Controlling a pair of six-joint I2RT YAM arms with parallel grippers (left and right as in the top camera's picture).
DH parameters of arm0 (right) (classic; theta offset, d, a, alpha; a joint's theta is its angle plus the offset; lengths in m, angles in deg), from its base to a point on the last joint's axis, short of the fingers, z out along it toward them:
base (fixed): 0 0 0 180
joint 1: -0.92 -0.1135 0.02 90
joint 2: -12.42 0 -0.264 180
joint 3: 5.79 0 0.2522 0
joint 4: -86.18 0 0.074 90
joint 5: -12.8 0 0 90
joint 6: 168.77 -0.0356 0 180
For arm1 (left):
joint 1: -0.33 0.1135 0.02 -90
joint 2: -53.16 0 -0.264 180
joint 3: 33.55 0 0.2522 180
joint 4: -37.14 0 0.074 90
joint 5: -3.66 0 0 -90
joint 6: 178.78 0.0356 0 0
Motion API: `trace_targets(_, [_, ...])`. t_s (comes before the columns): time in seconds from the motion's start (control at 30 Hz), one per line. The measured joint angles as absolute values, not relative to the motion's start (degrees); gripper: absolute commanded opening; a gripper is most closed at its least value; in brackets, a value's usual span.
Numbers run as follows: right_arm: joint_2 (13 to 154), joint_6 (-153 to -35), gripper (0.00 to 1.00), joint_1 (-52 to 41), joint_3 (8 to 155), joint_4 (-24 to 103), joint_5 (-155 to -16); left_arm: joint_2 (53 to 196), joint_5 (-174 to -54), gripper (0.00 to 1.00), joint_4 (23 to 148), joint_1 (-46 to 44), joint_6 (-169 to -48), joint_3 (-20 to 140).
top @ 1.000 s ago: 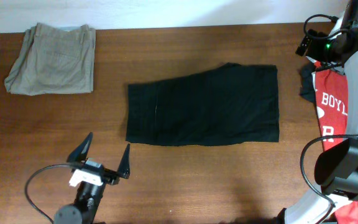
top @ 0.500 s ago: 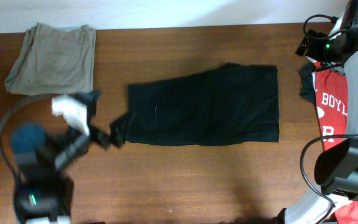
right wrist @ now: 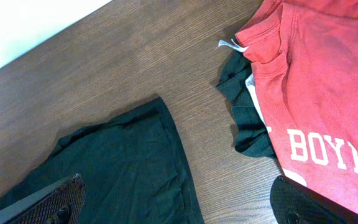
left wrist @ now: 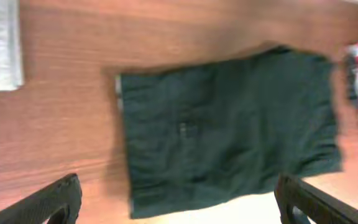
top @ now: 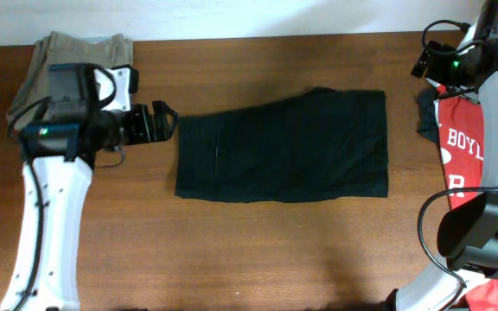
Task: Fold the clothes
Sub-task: 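Move the left gripper to the shorts' left edge and grasp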
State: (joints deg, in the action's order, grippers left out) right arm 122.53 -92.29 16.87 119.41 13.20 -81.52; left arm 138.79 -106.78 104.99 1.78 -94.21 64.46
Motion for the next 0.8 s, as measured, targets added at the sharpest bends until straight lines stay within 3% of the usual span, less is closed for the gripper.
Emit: trace_targets(0.8, [122.5, -92.3, 0.99, 16.9, 119.4, 13.2, -81.5, 162.9, -103.3, 0.99, 103.8, -2.2, -94.1, 64.5])
